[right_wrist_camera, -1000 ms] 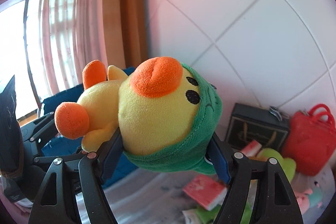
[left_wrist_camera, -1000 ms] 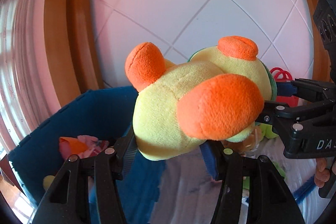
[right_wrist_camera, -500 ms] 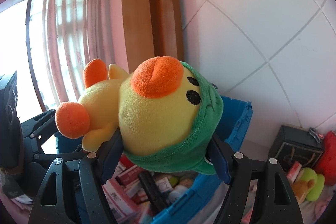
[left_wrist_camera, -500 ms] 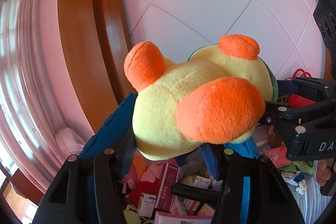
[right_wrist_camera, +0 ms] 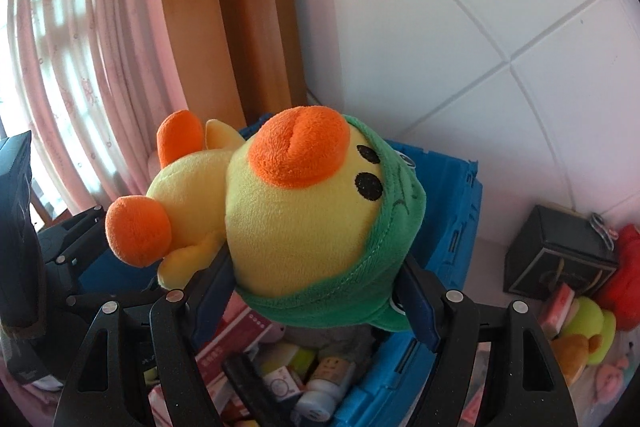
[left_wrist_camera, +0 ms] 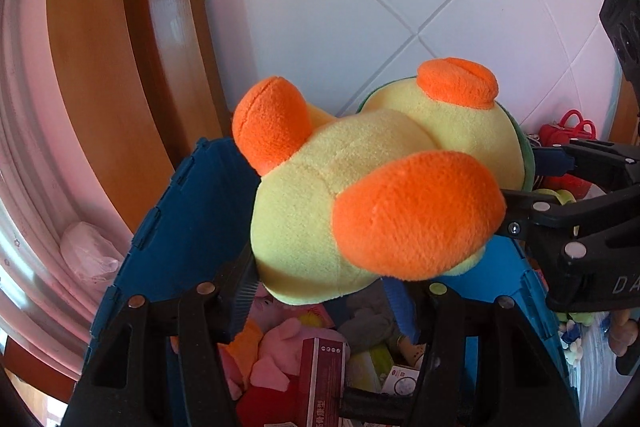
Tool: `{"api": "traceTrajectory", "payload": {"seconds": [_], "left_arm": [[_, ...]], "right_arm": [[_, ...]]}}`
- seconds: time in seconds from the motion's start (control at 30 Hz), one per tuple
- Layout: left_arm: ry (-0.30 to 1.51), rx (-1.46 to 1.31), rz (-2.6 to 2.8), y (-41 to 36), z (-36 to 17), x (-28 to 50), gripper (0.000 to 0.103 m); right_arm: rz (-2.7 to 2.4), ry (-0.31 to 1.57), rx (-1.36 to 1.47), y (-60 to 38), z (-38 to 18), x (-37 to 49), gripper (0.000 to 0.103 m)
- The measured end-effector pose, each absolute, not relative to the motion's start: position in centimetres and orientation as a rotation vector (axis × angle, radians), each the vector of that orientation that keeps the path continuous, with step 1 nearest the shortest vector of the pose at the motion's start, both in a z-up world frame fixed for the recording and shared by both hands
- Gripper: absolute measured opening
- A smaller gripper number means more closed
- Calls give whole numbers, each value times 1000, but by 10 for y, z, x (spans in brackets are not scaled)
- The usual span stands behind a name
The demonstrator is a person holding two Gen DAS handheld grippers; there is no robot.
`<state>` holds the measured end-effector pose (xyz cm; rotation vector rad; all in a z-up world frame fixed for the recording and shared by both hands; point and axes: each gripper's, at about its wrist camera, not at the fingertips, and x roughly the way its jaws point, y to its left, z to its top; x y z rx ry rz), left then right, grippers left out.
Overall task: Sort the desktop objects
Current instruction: 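Open both tools to drop the duck plush into the crate, then withdraw both open tools from the crate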
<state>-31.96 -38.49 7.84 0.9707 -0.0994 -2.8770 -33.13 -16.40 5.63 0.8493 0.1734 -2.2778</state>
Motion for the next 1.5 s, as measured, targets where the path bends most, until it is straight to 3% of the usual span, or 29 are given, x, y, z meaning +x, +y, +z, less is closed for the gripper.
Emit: {"api": "traceTrajectory", "payload": {"seconds": [0.13, 0.47, 0.63, 0.87, 1.03, 1.2, 1.5], "left_arm": [[-75, 1056, -2825, -391, 64, -337, 60], [-64, 1153, -2722, -395, 51, -346, 61], [-70, 1145, -2702, -387, 61, -324, 61], [-30, 984, -2764, -375, 90, -248, 61], [32, 749, -2817, -359, 106, -178, 74], [69, 553, -2809, -341, 105, -121, 97], [116, 635, -2746, -330, 86, -97, 100]], "right_arm": [[-2283, 182, 914, -176, 41, -347, 82], [-2313, 235, 953, -182, 35, -347, 86], [-2342, 242, 934, -172, 45, -331, 102], [-2378, 240, 878, -147, 67, -283, 103], [-2420, 234, 796, -122, 79, -232, 103], [-2462, 205, 738, -96, 74, -180, 103], [-2575, 166, 712, -66, 59, -124, 103]]}}
